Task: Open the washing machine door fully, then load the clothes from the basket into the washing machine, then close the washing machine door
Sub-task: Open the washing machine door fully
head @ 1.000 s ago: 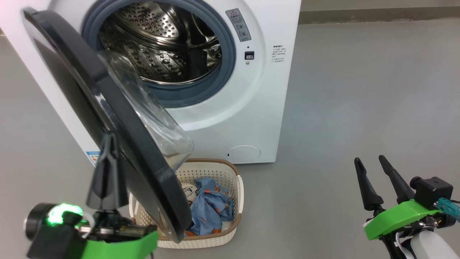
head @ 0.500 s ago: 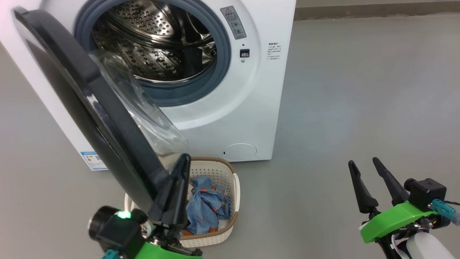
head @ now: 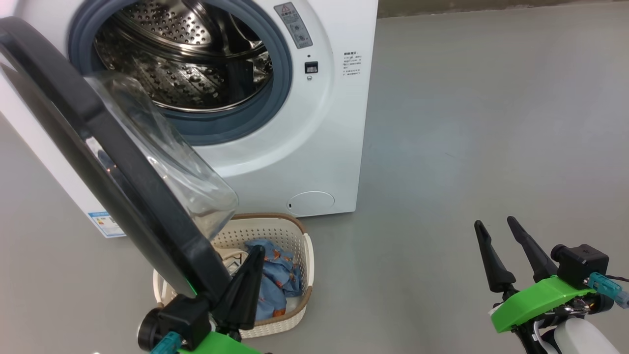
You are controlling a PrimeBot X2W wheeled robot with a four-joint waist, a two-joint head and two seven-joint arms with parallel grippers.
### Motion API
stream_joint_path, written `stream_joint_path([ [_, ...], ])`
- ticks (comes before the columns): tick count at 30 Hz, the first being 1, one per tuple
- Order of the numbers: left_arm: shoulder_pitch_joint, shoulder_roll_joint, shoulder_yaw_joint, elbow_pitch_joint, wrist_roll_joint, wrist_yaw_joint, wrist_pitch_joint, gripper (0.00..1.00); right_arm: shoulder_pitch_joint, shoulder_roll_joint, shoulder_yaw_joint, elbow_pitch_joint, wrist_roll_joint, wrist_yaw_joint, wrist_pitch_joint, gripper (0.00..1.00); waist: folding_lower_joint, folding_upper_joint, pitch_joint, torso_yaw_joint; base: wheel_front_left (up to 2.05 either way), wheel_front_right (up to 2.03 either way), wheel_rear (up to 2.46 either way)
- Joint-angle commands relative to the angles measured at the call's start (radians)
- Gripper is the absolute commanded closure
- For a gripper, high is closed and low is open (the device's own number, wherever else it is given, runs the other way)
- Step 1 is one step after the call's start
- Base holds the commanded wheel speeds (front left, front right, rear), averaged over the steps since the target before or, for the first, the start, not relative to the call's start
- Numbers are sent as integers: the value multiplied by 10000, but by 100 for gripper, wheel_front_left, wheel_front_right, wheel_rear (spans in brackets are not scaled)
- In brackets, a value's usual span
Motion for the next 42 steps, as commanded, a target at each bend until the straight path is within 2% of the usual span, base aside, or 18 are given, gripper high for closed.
stream_joint_path([
  [1,-285,75,377,-105,-99,12,-100,100,-204,-110,158,-191,20,58,-122,0,0,0,27,-21,0,0,0],
  [13,-723,38,589,1003,-537,192,-674,100,-260,-32,120,-140,20,58,-122,0,0,0,71,194,0,0,0],
  [20,-856,149,789,1208,-588,357,-883,100,-220,34,63,-152,21,58,-122,0,0,0,142,419,0,0,0],
  [33,-737,352,827,1044,-638,488,-862,100,-256,156,23,-90,43,58,-122,0,0,0,215,1232,0,0,0],
  [42,-537,482,803,768,-696,621,-702,100,-240,172,32,0,89,58,-122,0,0,0,168,2084,0,0,0],
])
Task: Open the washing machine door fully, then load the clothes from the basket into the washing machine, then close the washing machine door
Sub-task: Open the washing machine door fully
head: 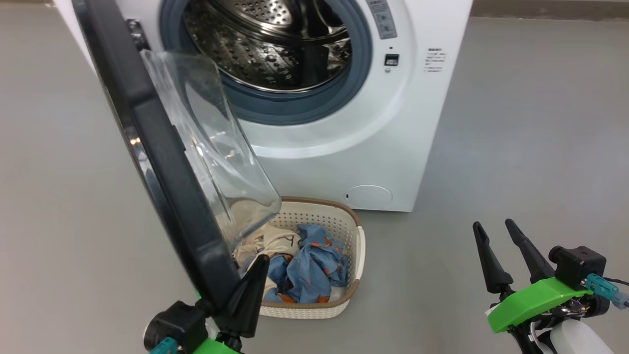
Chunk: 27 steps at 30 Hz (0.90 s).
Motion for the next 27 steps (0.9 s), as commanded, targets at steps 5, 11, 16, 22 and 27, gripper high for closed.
stream_joint_path([
  [5,-380,478,785,-326,-135,366,80,100,-209,-48,179,-162,68,58,-122,0,0,-1,-19,587,0,0,0],
  [11,-332,582,860,-419,-183,471,124,100,-200,3,182,-164,58,58,-122,0,0,-1,17,925,0,0,0],
  [16,-299,723,1031,-458,-248,596,144,100,-210,-5,184,-170,47,58,-122,0,0,-1,83,1160,0,0,0],
  [22,-302,992,1345,-521,-329,761,166,100,-243,-40,164,-175,36,58,-122,0,0,-1,160,1464,0,0,0],
  [27,-291,1161,1610,-597,-432,926,212,100,-246,-13,194,-183,20,58,-122,0,0,-1,206,1738,0,0,0],
])
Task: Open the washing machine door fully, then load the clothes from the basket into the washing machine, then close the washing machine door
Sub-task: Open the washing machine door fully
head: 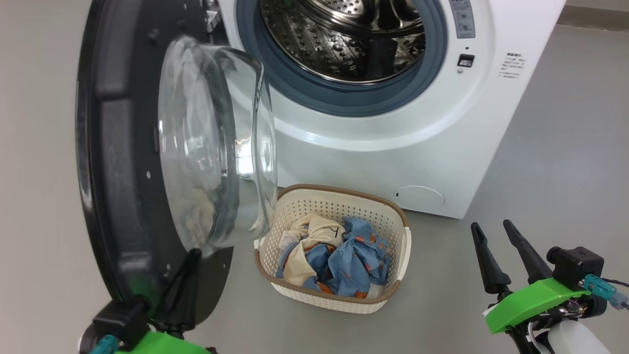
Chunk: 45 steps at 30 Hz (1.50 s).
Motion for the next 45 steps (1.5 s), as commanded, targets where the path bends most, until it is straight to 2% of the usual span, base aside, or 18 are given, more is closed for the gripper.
stream_joint_path([
  [1,-467,332,621,-321,-124,187,-17,100,-248,-92,197,-219,-19,58,-122,0,-1,0,48,188,0,0,0],
  [12,-651,897,1202,-147,-339,358,191,100,-344,-160,274,-179,0,58,-122,0,-1,0,202,734,0,0,0],
  [18,-1092,1130,1506,379,-550,347,226,100,-390,-222,245,-167,-4,58,-122,0,-1,0,340,1140,0,0,0],
  [29,-2526,1633,1915,2172,-937,16,166,100,-652,-209,33,-203,-96,58,-122,0,-1,0,736,1687,0,0,0],
  [45,-4944,2430,2133,5341,-1154,-440,88,100,-1067,-241,-161,-198,-154,58,-122,0,-1,0,1341,2010,0,0,0],
])
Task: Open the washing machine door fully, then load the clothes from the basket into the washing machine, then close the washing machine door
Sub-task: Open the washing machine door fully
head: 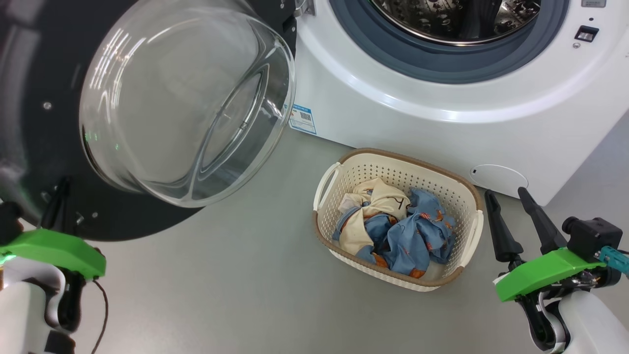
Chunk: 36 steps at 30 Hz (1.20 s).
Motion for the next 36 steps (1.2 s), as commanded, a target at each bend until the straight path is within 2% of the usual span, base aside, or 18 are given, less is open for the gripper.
stream_joint_path([
  [1,-544,738,451,41,-64,35,-133,100,-296,-81,165,-221,-78,58,-122,0,0,0,23,27,0,0,0],
  [19,-2349,1234,327,2969,-19,-186,-593,100,-394,86,171,-194,-36,58,-122,0,0,0,2,-45,0,0,0],
  [36,-2574,1286,51,4033,-14,-551,-1074,100,-242,192,134,-191,14,58,-122,0,0,0,-230,-233,0,0,0],
])
